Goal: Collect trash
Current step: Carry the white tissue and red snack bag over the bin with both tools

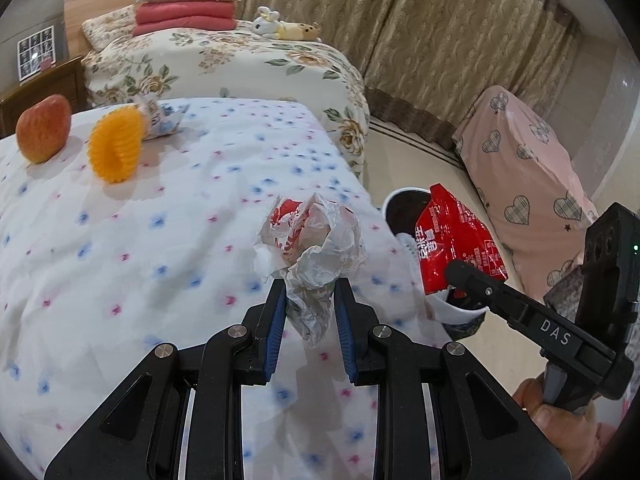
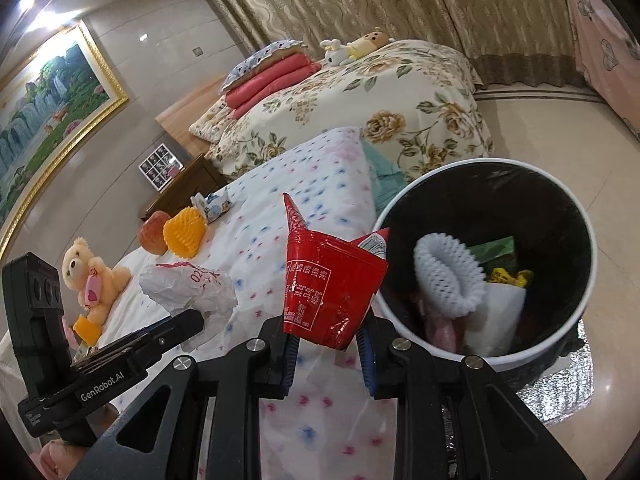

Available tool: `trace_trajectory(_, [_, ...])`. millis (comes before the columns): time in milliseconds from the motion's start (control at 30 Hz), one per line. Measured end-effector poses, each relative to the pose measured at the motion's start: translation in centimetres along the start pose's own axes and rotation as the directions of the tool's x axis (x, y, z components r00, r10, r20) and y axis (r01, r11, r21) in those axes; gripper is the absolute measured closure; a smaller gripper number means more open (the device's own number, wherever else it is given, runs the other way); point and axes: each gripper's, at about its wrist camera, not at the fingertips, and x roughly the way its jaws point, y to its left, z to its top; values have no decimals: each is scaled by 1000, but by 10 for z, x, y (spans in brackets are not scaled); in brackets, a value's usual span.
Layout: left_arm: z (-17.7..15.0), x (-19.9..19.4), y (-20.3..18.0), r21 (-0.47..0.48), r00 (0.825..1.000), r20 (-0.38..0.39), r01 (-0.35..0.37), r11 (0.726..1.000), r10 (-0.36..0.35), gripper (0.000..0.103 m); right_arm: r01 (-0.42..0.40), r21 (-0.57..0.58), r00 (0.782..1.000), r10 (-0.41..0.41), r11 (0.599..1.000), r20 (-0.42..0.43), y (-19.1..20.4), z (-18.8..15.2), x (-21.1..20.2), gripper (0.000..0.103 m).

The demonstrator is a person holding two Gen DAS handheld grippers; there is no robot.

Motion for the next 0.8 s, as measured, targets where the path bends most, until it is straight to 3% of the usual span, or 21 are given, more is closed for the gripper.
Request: trace_trajectory(800, [11,21,-52,83,998,-25,62,995,-60,80,90,74,995,-93,993,37,-53,4,-23,76])
